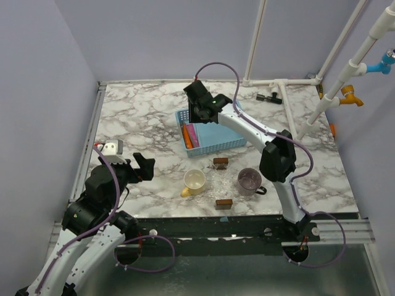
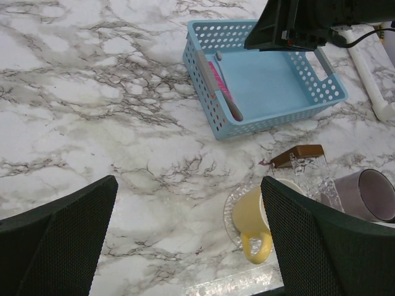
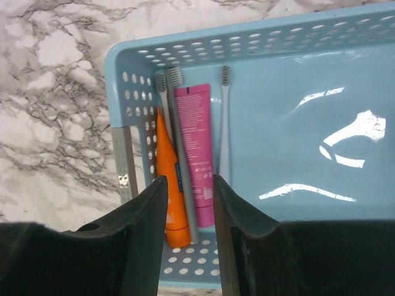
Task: Prepare toiletry sets of a toothbrush and toothpaste on the tray
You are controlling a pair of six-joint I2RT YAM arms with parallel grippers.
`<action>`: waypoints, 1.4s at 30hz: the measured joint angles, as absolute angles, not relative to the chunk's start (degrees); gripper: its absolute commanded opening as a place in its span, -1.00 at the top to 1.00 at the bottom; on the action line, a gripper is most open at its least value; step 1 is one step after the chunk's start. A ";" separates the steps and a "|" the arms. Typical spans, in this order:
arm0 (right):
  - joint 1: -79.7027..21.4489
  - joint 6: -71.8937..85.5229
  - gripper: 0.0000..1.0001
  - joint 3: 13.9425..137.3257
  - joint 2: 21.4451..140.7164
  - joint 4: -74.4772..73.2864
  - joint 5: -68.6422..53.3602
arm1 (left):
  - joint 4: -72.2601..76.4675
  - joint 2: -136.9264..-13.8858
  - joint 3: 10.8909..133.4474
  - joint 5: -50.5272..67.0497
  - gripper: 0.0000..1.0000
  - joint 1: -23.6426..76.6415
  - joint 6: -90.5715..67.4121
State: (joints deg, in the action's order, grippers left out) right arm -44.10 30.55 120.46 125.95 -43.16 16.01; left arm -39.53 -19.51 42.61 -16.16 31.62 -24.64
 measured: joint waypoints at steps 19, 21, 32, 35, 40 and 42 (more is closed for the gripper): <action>-41.36 28.32 0.23 120.60 136.81 -42.13 12.03 | -39.55 -21.02 42.61 -17.37 -0.98 31.55 -24.67; -41.17 28.21 0.24 120.64 137.05 -41.76 11.46 | -39.55 -21.28 42.61 -17.43 -0.97 31.55 -24.67; -40.84 27.97 0.26 122.26 139.17 -39.62 8.84 | -39.55 -22.00 42.61 -17.65 -0.97 31.51 -24.69; -40.80 27.97 0.27 122.98 139.85 -39.29 8.38 | -39.55 -22.46 42.61 -17.67 -0.97 31.51 -24.69; -40.75 27.83 0.29 123.31 140.27 -39.03 7.97 | -39.55 -23.09 42.61 -17.67 -0.97 31.44 -24.69; -40.75 27.55 0.29 123.31 140.27 -39.00 7.99 | -39.55 -23.16 42.61 -17.69 -0.97 31.44 -24.69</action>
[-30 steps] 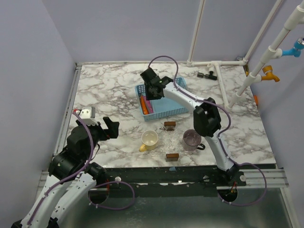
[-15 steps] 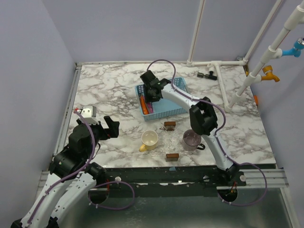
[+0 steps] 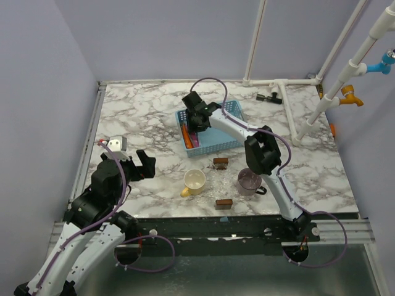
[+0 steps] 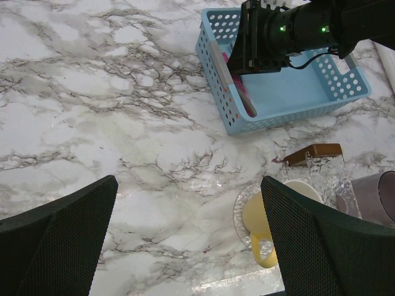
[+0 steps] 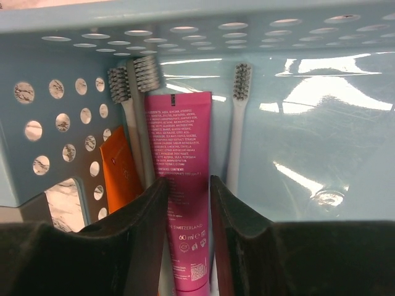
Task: Prepare toiletry sets of a toothbrush and toothpaste on the tray
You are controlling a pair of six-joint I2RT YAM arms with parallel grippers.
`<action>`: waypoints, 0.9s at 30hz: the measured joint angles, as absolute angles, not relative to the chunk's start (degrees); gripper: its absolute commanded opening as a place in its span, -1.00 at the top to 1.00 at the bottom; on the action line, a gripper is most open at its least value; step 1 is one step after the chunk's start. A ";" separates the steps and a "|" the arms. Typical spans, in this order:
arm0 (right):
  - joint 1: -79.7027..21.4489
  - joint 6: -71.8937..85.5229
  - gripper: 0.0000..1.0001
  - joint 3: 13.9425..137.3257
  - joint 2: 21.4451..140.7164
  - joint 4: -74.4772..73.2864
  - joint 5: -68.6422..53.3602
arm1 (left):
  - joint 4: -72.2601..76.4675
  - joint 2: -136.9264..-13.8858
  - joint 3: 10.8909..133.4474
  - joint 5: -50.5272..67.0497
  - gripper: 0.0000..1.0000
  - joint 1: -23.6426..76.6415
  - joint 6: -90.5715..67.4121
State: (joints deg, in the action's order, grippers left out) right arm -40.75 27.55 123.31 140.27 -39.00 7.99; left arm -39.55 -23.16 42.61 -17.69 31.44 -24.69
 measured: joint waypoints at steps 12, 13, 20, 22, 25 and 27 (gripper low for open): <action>-39.88 22.74 0.17 121.40 139.94 -37.15 3.84 | -39.55 -23.16 42.61 -17.67 -0.97 31.11 -24.69; -39.75 22.44 0.17 120.70 139.65 -36.56 3.07 | -39.57 -23.16 42.61 -17.67 -0.98 31.11 -24.69; -38.92 21.43 0.17 116.38 137.97 -33.06 -2.90 | -39.55 -23.18 42.61 -17.67 -0.97 31.07 -24.69; -38.94 20.95 0.17 116.05 137.82 -33.01 -4.43 | -39.55 -23.18 42.61 -17.67 -0.97 30.98 -24.69; -38.96 20.05 0.17 115.85 137.67 -33.32 -6.11 | -39.55 -23.18 42.61 -17.67 -0.97 30.85 -24.69; -39.00 19.27 0.17 115.87 137.60 -34.04 -6.70 | -39.55 -23.18 42.61 -17.67 -0.97 30.81 -24.69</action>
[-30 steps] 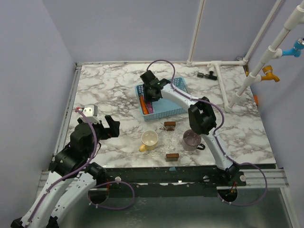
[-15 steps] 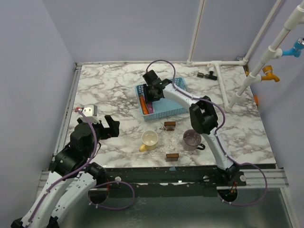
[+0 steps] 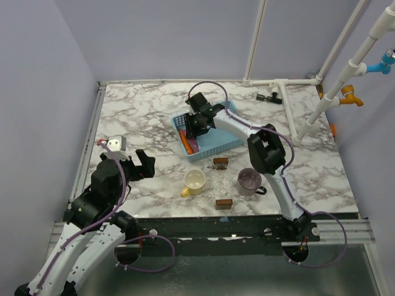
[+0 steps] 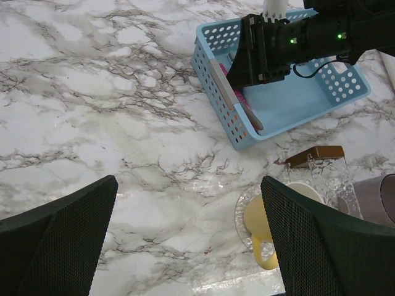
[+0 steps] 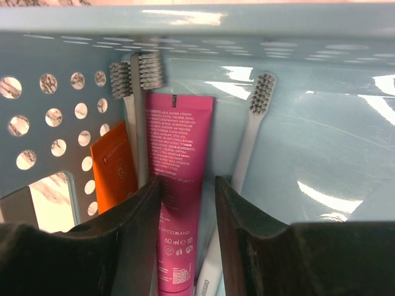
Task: Prepare toiletry sets of a toothbrush and toothpaste on the tray
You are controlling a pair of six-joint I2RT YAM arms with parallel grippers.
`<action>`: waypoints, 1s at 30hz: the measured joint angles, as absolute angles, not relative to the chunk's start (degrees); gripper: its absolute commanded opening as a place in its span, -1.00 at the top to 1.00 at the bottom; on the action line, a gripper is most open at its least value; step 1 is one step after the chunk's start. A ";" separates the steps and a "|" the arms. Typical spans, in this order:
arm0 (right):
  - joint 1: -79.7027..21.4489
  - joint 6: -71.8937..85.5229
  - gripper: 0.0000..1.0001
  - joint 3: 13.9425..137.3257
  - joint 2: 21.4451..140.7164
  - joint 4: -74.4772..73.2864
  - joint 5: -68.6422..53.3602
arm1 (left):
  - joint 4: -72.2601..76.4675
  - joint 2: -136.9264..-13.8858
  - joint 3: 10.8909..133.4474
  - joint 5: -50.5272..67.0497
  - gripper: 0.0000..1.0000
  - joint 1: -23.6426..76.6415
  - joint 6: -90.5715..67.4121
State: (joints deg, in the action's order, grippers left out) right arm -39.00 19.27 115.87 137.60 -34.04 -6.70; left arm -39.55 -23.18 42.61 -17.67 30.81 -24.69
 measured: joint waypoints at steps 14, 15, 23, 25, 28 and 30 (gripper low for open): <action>-41.30 18.22 0.19 117.21 137.23 -37.63 4.75 | -39.55 -23.18 42.61 -17.65 -0.97 30.81 -24.69; -41.52 18.37 0.19 117.43 137.19 -38.09 6.70 | -39.55 -23.18 42.61 -17.65 -0.97 30.81 -24.69; -40.71 18.46 0.19 118.78 137.19 -41.76 20.80 | -39.55 -23.22 42.61 -17.65 -0.97 30.72 -24.69; -40.29 18.50 0.19 118.87 137.19 -42.24 21.47 | -39.55 -23.22 42.61 -17.65 -0.97 30.70 -24.69; -40.01 19.22 0.19 118.87 137.19 -42.39 21.26 | -39.55 -23.22 42.61 -17.65 -0.97 30.70 -24.69; -39.92 19.94 0.19 118.80 137.19 -42.39 20.97 | -39.55 -23.22 42.61 -17.63 -0.97 30.68 -24.69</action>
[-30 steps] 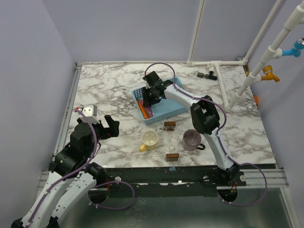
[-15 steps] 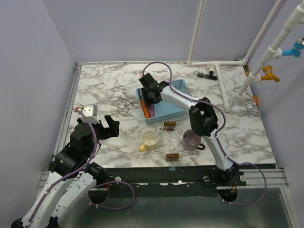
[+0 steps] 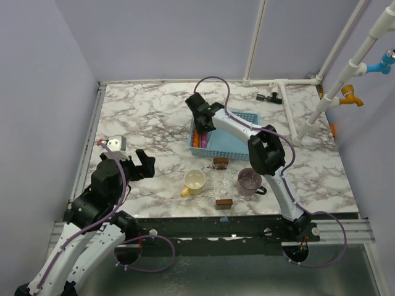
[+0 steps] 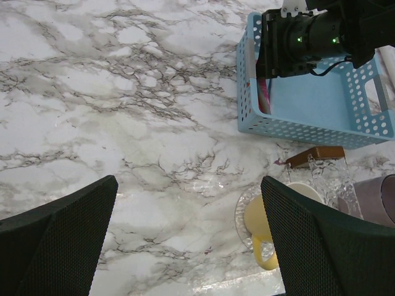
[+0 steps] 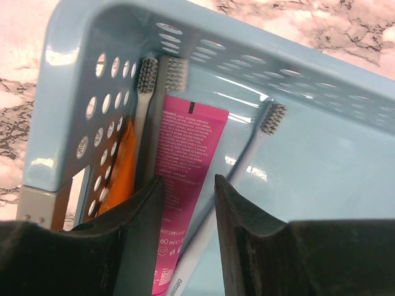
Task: Prepare toiletry sets of a toothbrush and toothpaste on the tray
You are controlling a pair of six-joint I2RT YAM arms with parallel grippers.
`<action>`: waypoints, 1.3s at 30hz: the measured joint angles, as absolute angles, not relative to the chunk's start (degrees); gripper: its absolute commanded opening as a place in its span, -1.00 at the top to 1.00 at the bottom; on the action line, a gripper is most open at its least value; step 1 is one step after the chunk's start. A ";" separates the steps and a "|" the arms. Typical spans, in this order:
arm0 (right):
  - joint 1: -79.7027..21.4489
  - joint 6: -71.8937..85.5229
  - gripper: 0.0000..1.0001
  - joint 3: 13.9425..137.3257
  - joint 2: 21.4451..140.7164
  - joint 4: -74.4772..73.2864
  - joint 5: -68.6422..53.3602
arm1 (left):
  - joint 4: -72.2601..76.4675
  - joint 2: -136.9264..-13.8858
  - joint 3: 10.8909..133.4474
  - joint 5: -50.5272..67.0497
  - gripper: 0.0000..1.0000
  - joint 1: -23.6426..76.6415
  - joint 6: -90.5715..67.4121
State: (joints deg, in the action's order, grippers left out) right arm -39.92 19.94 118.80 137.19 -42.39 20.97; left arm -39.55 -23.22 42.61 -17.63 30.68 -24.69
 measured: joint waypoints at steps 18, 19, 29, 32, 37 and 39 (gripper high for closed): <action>-35.79 29.06 0.69 107.39 132.33 -32.36 6.50 | -39.55 -23.20 42.61 -17.63 -0.97 30.37 -24.69; -35.75 29.19 0.77 107.00 132.18 -31.86 6.28 | -39.55 -23.20 42.61 -17.63 -0.98 30.37 -24.69; -34.76 31.07 0.99 103.72 130.50 -27.86 3.55 | -39.55 -23.20 42.61 -17.63 -0.97 30.37 -24.69; -34.79 31.18 0.99 103.50 130.06 -27.73 4.29 | -39.55 -23.20 42.61 -17.63 -0.97 30.37 -24.69; -34.96 31.00 0.99 103.42 128.86 -29.82 7.35 | -39.55 -23.20 42.61 -17.63 -0.97 30.33 -24.69; -35.18 30.59 0.99 103.42 128.14 -31.38 9.19 | -39.55 -23.20 42.61 -17.61 -0.97 30.30 -24.69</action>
